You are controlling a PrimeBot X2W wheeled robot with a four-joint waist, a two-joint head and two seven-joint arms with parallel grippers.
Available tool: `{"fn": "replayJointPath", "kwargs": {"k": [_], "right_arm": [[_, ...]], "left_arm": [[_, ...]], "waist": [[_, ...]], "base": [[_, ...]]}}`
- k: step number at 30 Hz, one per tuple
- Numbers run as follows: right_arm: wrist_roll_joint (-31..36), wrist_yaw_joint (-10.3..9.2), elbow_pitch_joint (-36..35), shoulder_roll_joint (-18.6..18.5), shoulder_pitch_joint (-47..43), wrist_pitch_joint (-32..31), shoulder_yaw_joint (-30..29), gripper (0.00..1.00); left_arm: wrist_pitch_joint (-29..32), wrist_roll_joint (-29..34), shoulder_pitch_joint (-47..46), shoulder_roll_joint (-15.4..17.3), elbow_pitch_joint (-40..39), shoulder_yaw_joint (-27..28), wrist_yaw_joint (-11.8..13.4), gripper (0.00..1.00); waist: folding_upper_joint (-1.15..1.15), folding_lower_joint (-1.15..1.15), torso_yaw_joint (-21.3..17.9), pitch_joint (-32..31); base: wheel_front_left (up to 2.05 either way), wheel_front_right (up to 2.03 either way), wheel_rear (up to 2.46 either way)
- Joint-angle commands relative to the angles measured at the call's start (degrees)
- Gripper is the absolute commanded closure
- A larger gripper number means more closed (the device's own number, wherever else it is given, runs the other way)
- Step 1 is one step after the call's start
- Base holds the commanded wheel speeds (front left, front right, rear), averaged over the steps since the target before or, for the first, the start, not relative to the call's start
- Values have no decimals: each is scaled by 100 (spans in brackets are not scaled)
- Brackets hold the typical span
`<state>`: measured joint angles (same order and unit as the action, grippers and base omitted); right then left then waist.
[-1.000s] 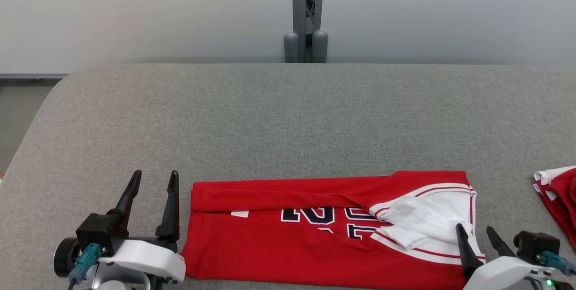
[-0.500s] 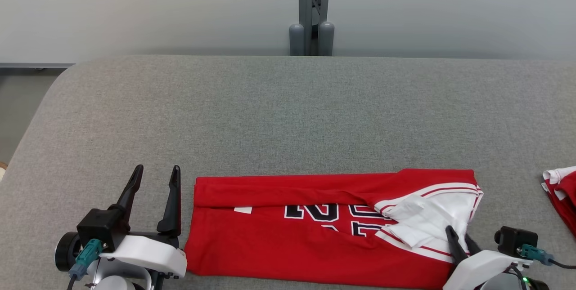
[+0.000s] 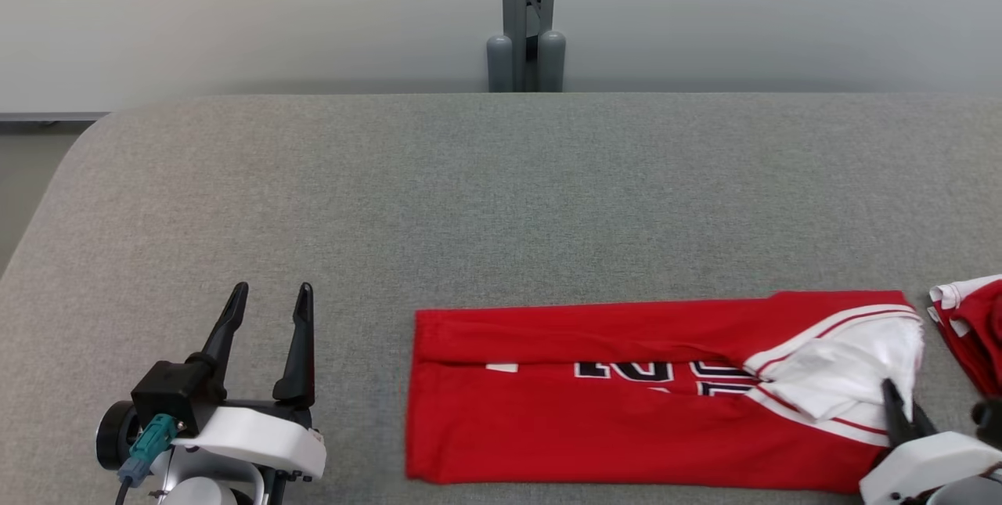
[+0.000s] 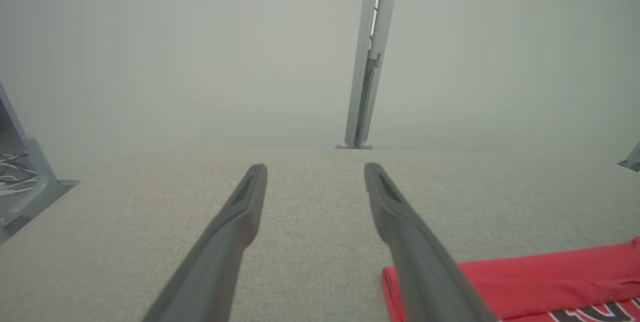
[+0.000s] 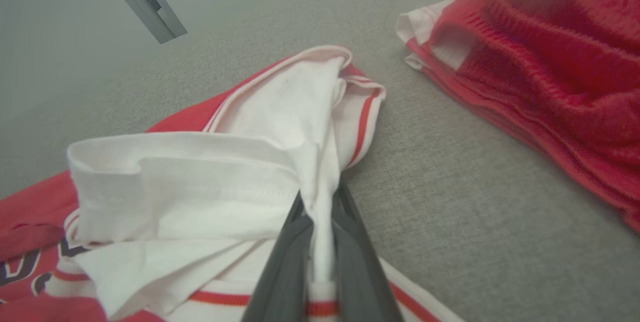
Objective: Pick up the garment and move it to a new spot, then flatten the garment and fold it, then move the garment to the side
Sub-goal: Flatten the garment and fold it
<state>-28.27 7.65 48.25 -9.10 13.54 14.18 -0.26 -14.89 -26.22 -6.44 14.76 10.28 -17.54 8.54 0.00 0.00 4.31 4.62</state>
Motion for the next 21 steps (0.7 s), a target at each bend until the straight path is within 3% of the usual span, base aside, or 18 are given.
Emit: {"fn": "replayJointPath", "kwargs": {"k": [1,5,12,19,21], "right_arm": [[9,-30,-10,-151,-37,69,-140,100],[126,-23,-292,-148,22,92,-178,100],[416,-18,-1442,196,-15,-34,357,100],[564,-18,-2967,516,-255,-766,1483,100],[437,-18,-3296,576,-292,-1029,2043,100]], "left_arm": [[-20,68,-36,-9,-10,47,-30,0],[-20,78,14,-25,-7,82,-44,0],[-20,108,10,-51,-19,93,-82,0],[-20,151,-57,-102,14,61,-137,0],[-20,152,-85,-130,36,44,-166,0]], "waist": [[0,0,-41,-9],[0,0,-120,-29],[0,0,-201,-53],[0,0,-154,-46],[0,0,-73,-45]], "base": [[0,0,0],[0,0,0],[0,0,0],[0,0,0],[0,0,0]]}}
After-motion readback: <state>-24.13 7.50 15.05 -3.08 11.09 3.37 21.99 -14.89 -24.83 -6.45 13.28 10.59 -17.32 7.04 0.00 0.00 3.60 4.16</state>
